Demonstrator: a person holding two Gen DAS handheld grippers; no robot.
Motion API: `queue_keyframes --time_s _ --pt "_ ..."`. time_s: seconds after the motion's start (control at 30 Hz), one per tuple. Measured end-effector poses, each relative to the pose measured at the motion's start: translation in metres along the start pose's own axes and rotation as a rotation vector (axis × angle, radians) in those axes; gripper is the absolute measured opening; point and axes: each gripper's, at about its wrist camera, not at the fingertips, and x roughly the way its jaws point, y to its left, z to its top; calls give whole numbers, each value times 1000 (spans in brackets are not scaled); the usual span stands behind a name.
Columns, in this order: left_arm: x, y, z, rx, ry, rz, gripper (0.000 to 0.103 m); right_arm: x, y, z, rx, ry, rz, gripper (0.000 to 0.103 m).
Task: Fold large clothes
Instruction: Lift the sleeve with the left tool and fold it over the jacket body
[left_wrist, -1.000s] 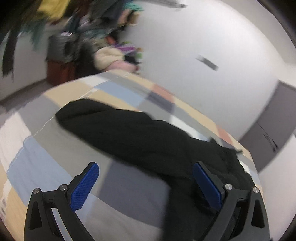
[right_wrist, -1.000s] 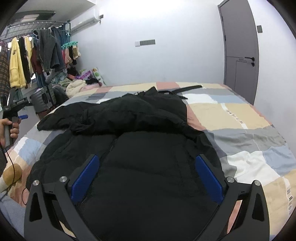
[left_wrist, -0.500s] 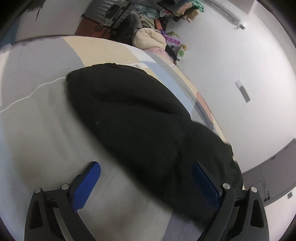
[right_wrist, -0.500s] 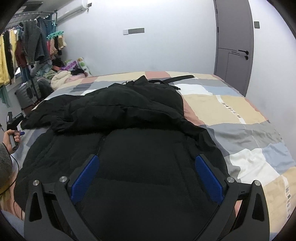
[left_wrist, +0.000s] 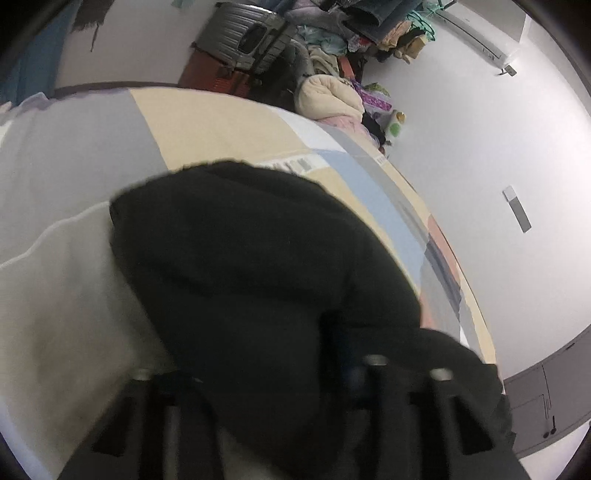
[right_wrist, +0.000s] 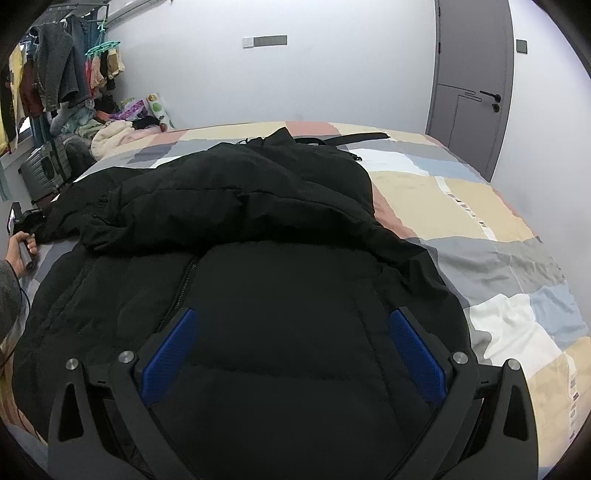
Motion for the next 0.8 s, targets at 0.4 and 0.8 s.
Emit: queue_keyframes --time_s 0.4,0.8 --pt "-107 -72 -1 171 -122 162 8 -25 -14 -9 -1 -39 33 103" --pt "-228 -180 -25 408 -184 187 8 -57 -30 -10 18 -111 116 103"
